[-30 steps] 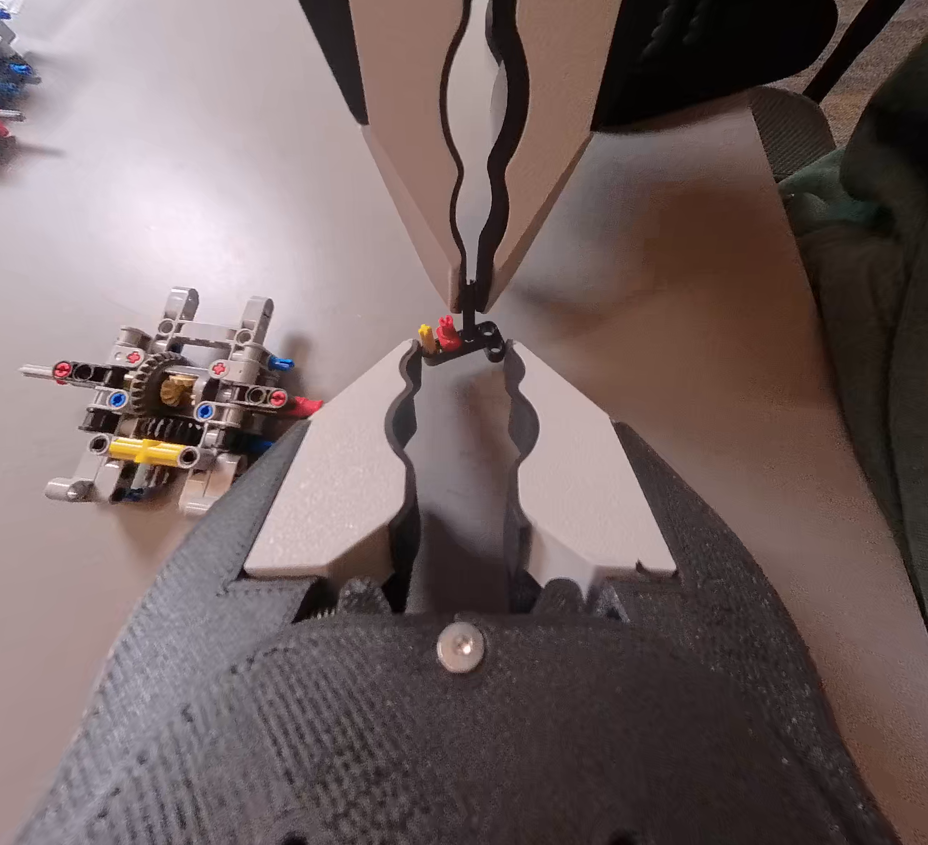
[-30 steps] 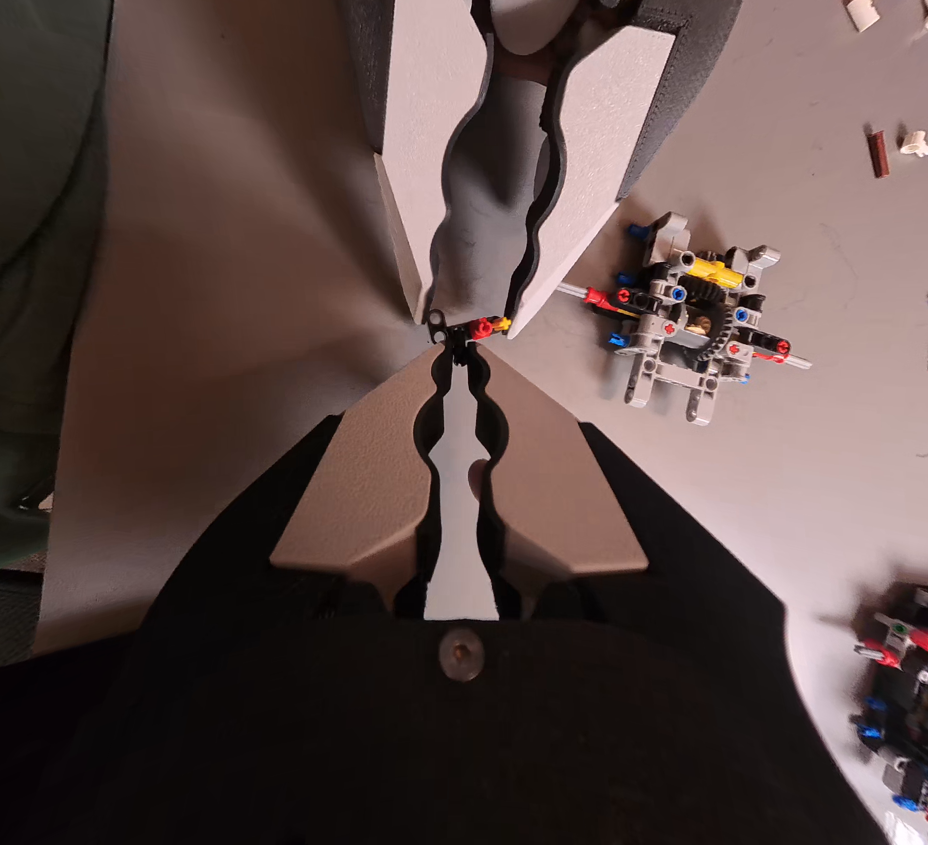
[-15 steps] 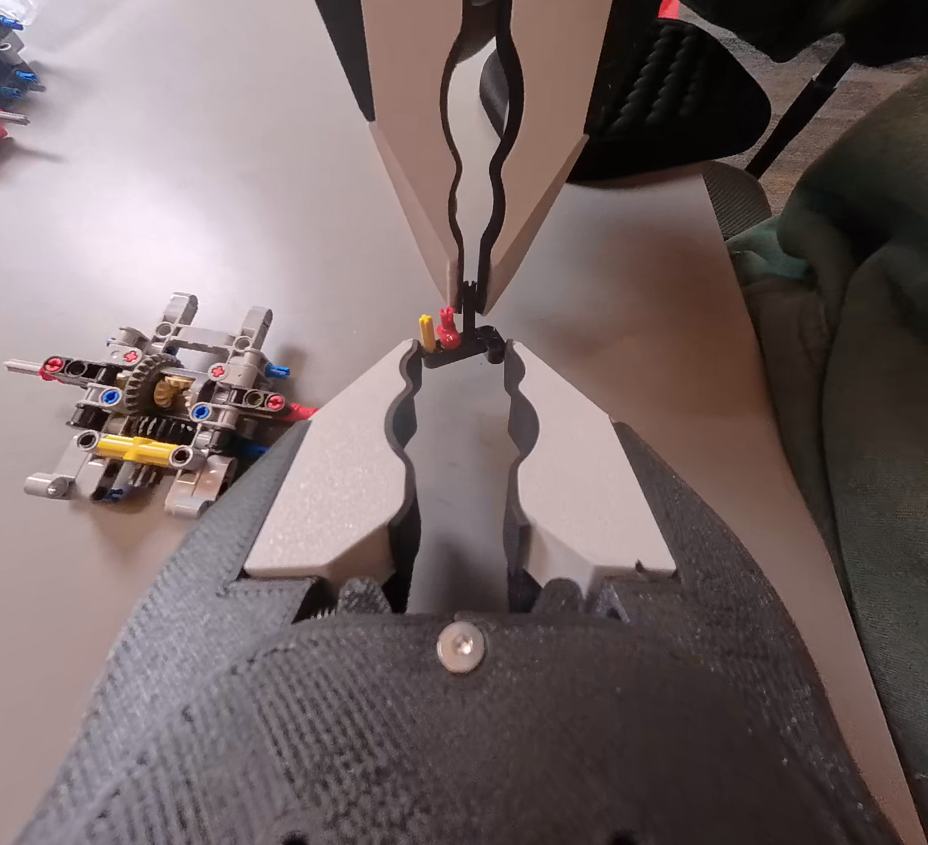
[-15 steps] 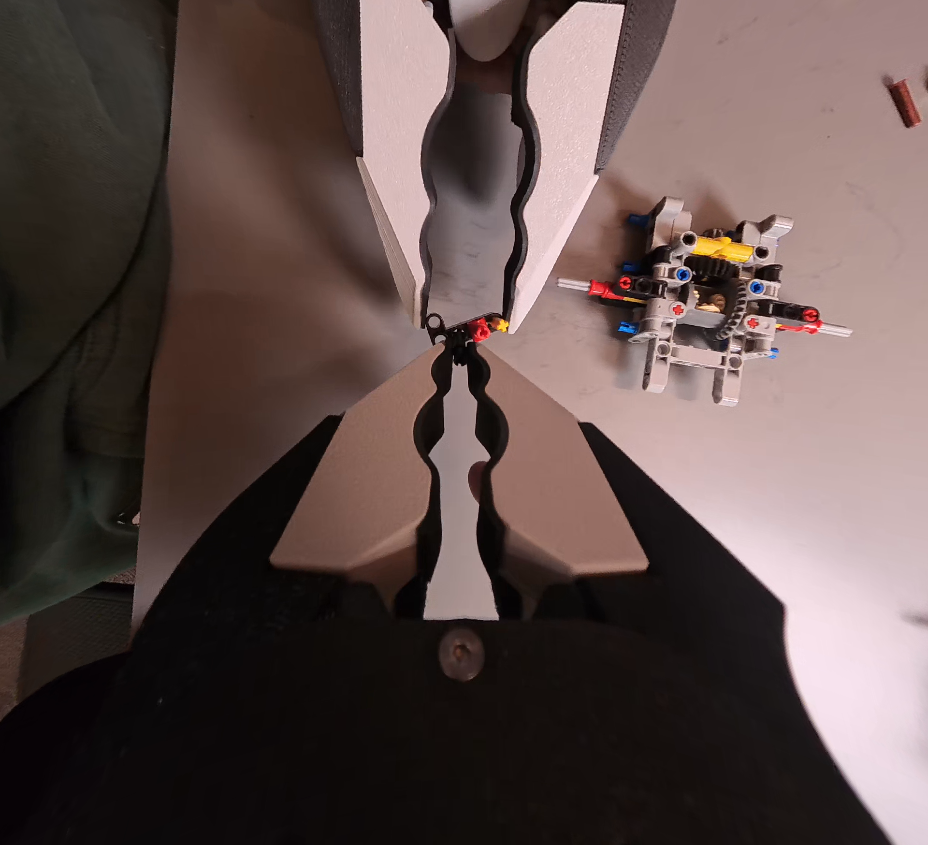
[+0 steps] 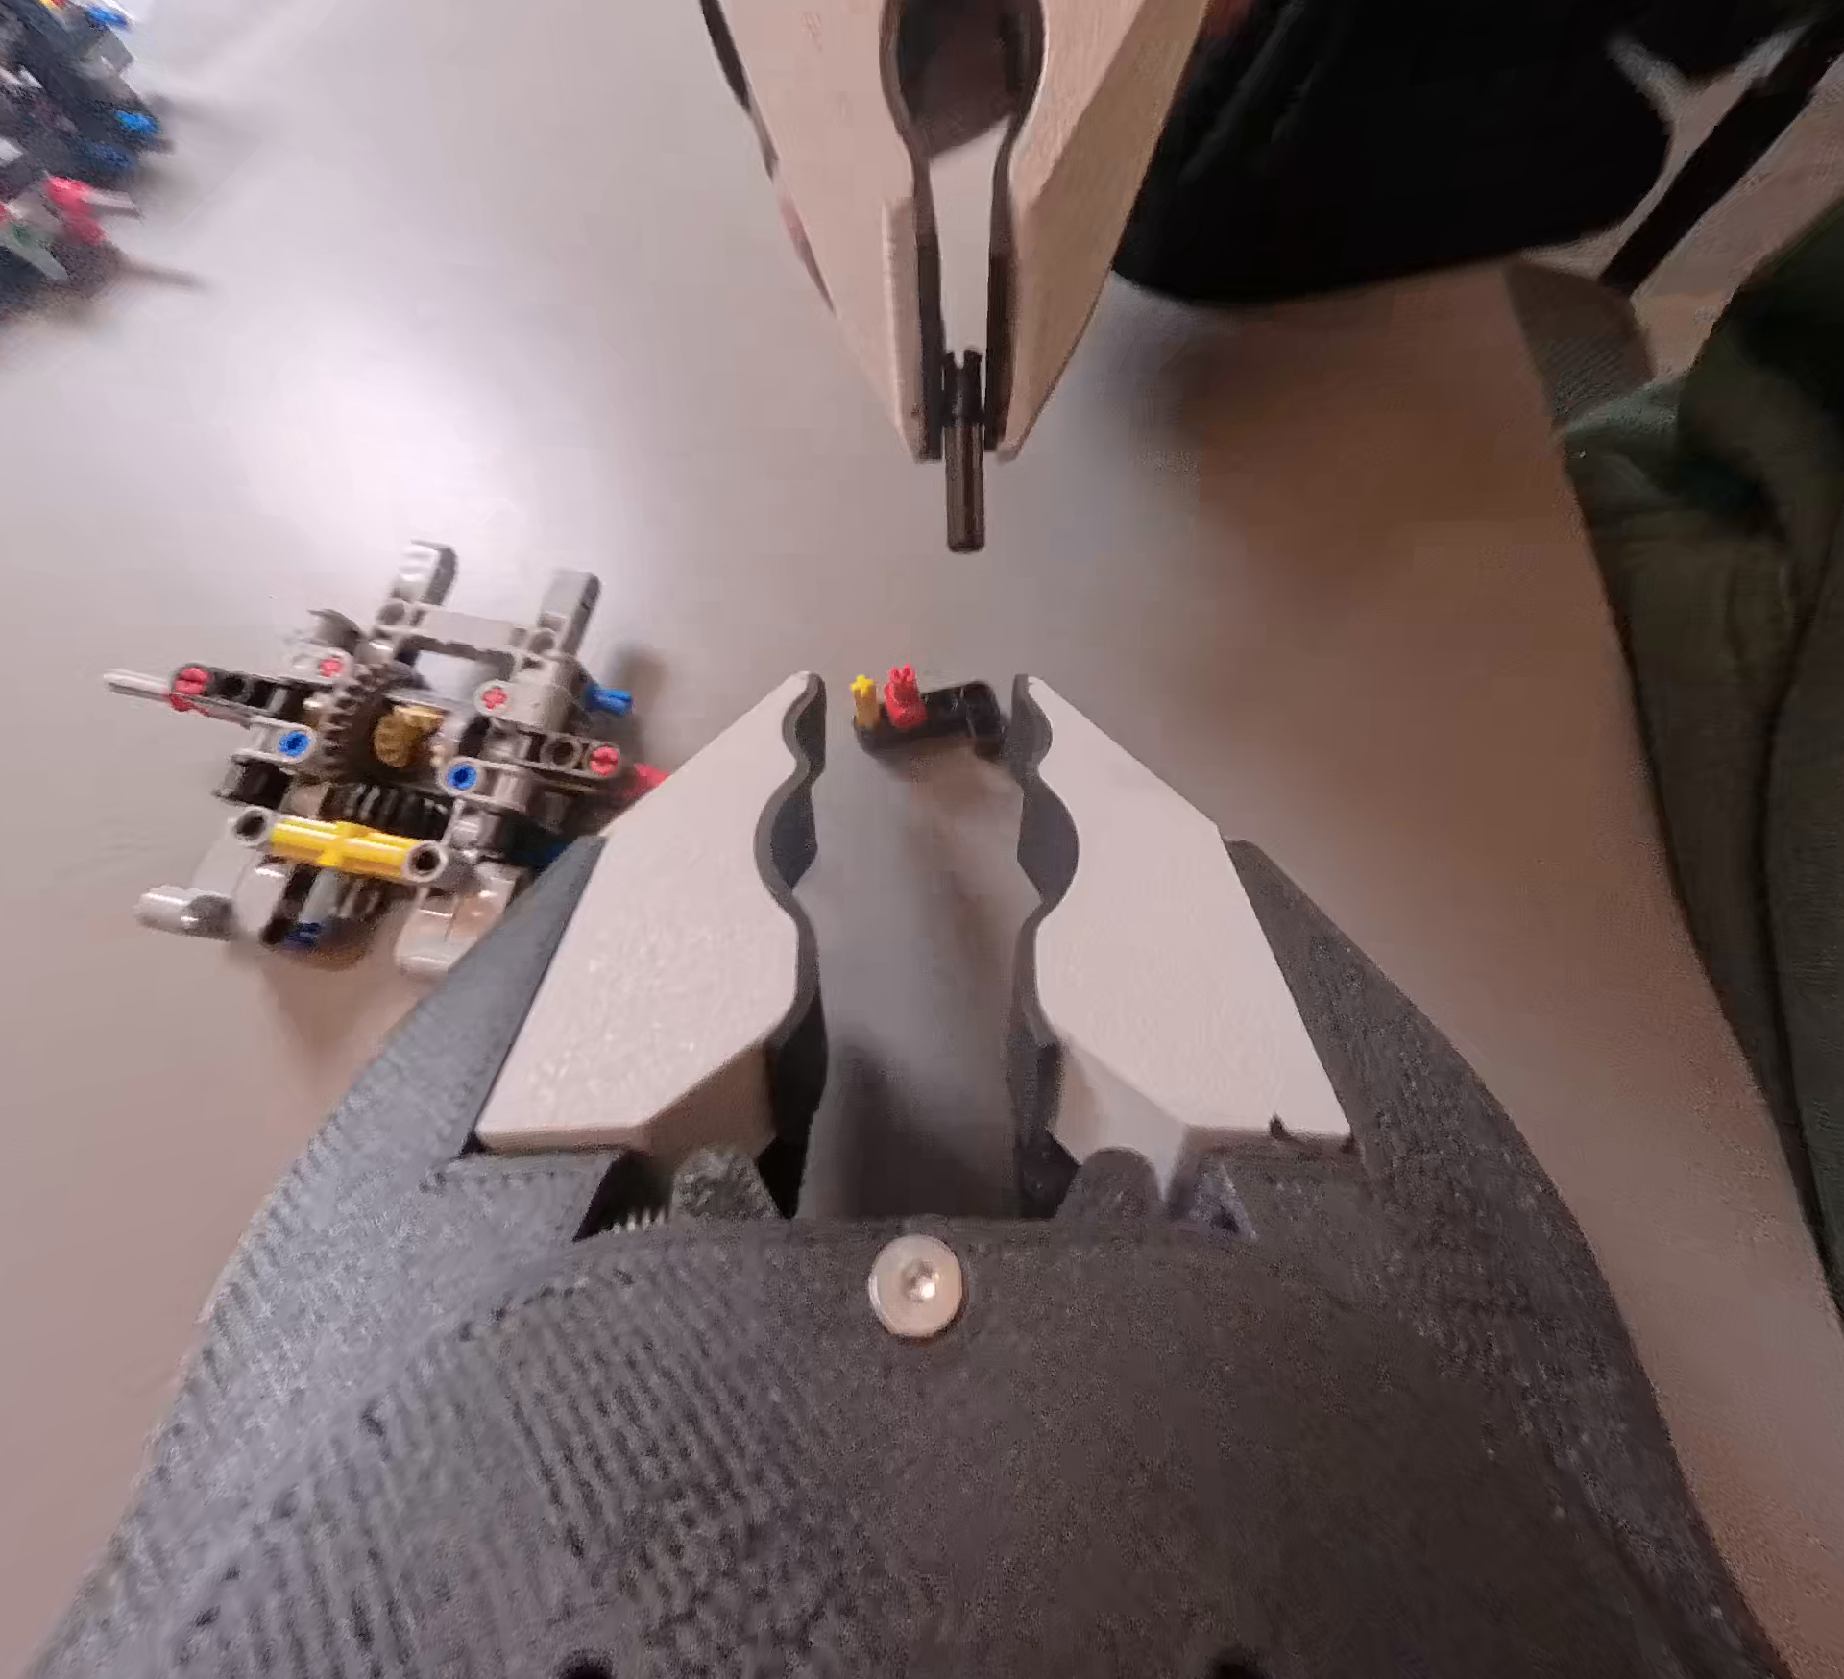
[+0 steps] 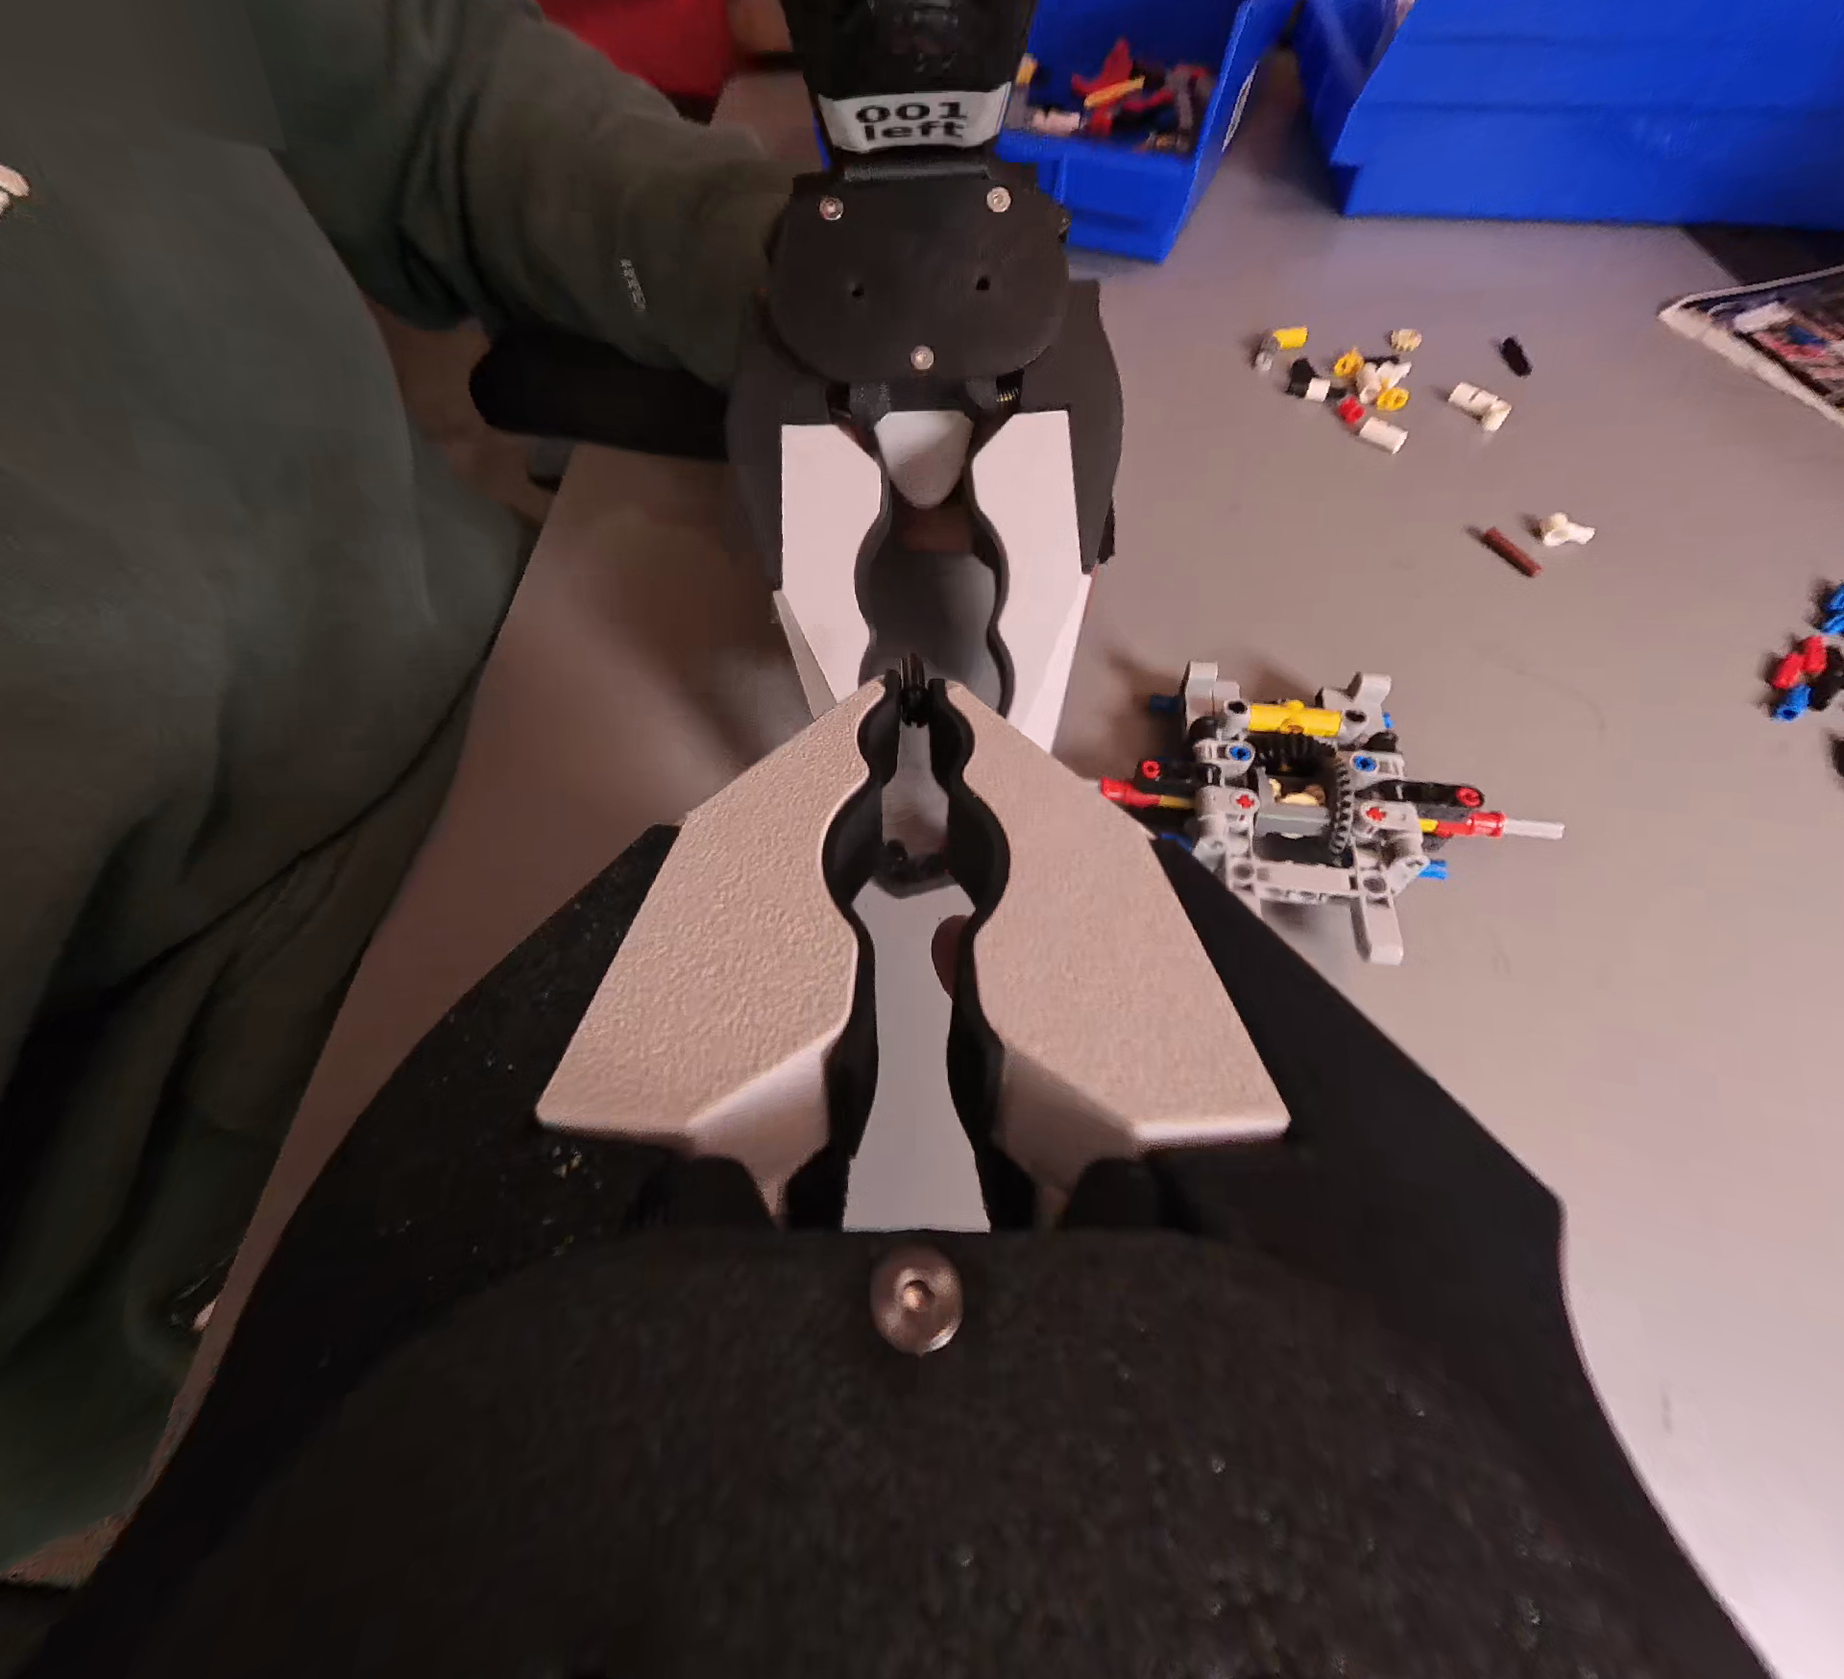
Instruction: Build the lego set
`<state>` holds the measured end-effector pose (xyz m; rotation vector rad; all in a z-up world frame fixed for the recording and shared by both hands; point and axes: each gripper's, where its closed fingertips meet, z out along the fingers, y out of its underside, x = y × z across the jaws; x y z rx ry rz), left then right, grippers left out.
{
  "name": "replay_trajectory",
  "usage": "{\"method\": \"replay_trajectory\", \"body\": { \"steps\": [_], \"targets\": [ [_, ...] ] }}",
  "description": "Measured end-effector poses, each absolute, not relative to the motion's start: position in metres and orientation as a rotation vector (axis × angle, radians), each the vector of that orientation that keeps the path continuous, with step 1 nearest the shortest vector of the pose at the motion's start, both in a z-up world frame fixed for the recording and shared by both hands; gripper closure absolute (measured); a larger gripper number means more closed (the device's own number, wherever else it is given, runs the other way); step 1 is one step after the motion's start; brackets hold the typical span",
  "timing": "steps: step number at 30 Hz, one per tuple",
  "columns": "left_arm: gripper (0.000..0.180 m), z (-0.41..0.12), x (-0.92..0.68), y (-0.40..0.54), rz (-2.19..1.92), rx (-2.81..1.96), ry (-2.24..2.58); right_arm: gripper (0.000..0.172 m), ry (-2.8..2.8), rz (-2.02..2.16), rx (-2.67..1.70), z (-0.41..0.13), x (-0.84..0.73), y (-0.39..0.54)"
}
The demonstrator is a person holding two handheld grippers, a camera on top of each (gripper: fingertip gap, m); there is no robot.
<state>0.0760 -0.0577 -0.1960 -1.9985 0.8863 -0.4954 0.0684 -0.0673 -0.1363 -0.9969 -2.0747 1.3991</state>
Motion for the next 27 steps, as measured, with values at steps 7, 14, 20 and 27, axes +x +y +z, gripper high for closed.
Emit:
{"method": "replay_trajectory", "body": {
  "steps": [7,14,20,27],
  "targets": [
    [0.175,-0.133,0.073,-0.065,-0.809,-1.743,0.702,0.168,-1.976,1.449,-0.915,-0.129,0.062,-0.069],
    [0.177,-0.145,0.07,-0.062,-0.767,-1.812,0.717,0.168,-2.029,1.312,-0.898,-0.144,0.06,-0.066],
    [0.177,-0.155,0.066,-0.059,-0.803,-1.875,0.669,0.168,-2.07,1.154,-0.89,-0.157,0.057,-0.061],
    [0.178,-0.146,0.063,-0.055,-0.88,-1.834,0.578,0.168,-1.999,1.197,-0.911,-0.153,0.055,-0.056]
  ]
}}
